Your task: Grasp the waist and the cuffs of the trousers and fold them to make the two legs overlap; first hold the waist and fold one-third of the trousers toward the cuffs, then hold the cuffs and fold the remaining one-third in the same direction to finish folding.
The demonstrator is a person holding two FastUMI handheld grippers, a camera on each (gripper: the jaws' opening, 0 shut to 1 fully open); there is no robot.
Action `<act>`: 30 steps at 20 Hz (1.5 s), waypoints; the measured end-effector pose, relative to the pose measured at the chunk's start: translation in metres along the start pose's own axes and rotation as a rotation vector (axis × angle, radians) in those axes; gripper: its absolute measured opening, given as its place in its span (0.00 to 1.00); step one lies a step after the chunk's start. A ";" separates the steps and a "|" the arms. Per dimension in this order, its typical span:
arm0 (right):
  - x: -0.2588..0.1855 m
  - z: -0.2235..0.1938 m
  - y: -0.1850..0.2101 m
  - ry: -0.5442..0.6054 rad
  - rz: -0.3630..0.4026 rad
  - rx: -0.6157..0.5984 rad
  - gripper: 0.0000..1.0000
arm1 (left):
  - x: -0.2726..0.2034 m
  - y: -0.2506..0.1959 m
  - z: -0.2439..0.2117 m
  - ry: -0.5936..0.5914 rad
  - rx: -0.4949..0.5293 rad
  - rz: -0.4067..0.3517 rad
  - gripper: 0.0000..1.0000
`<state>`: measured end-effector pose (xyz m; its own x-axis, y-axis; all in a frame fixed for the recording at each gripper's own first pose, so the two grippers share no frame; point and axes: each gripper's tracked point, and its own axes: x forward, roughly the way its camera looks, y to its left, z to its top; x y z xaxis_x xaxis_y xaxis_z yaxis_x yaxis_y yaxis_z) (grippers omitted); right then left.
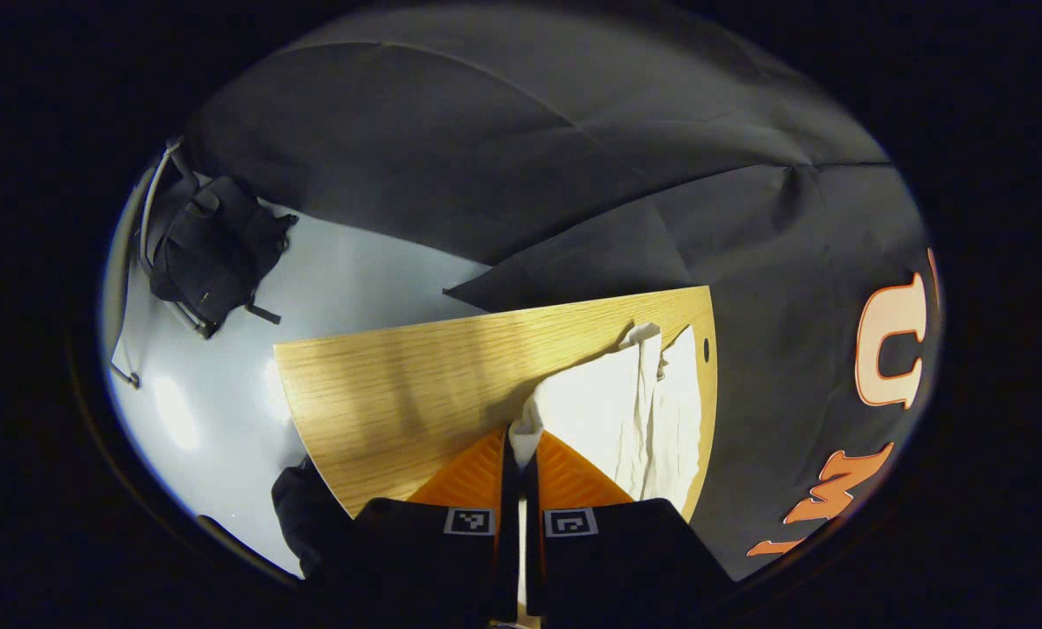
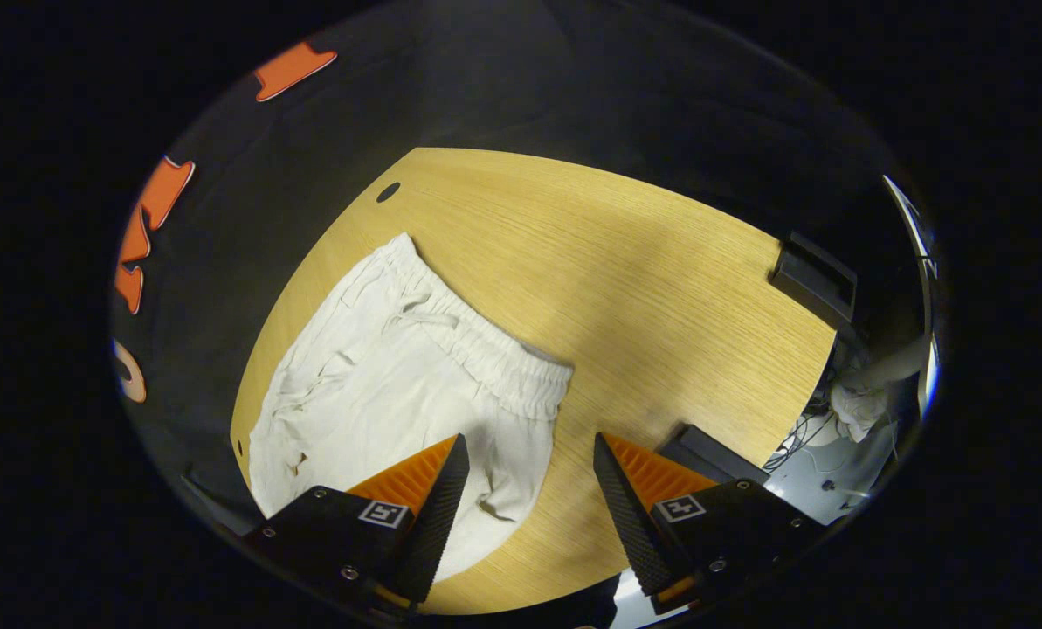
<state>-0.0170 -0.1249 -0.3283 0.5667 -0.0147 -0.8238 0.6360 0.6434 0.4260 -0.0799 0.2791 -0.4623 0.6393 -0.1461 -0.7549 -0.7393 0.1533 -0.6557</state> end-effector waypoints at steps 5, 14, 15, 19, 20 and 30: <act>0.023 0.012 0.002 -0.022 -0.026 0.144 0.67 | 0.001 -0.001 0.001 0.005 -0.003 0.010 0.07; 0.031 0.018 -0.003 -0.060 0.083 0.455 0.05 | 0.000 -0.007 0.010 -0.021 -0.037 0.004 0.05; 0.031 0.019 -0.005 -0.061 0.085 0.462 0.04 | 0.001 -0.005 0.011 -0.026 -0.041 0.004 0.04; 0.022 0.027 -0.009 -0.070 0.090 0.482 0.02 | -0.005 -0.020 0.024 -0.046 -0.062 -0.037 0.04; 0.020 0.027 -0.009 -0.067 0.087 0.477 0.02 | -0.007 -0.021 0.028 -0.049 -0.049 -0.039 0.04; 0.010 0.033 -0.007 -0.062 0.103 0.543 0.01 | -0.021 -0.049 0.046 -0.046 0.007 -0.110 0.04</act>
<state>0.0016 -0.1550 -0.3267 0.6592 -0.0281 -0.7515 0.7454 0.1570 0.6479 -0.0472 0.3195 -0.4152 0.7258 -0.1175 -0.6778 -0.6624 0.1461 -0.7347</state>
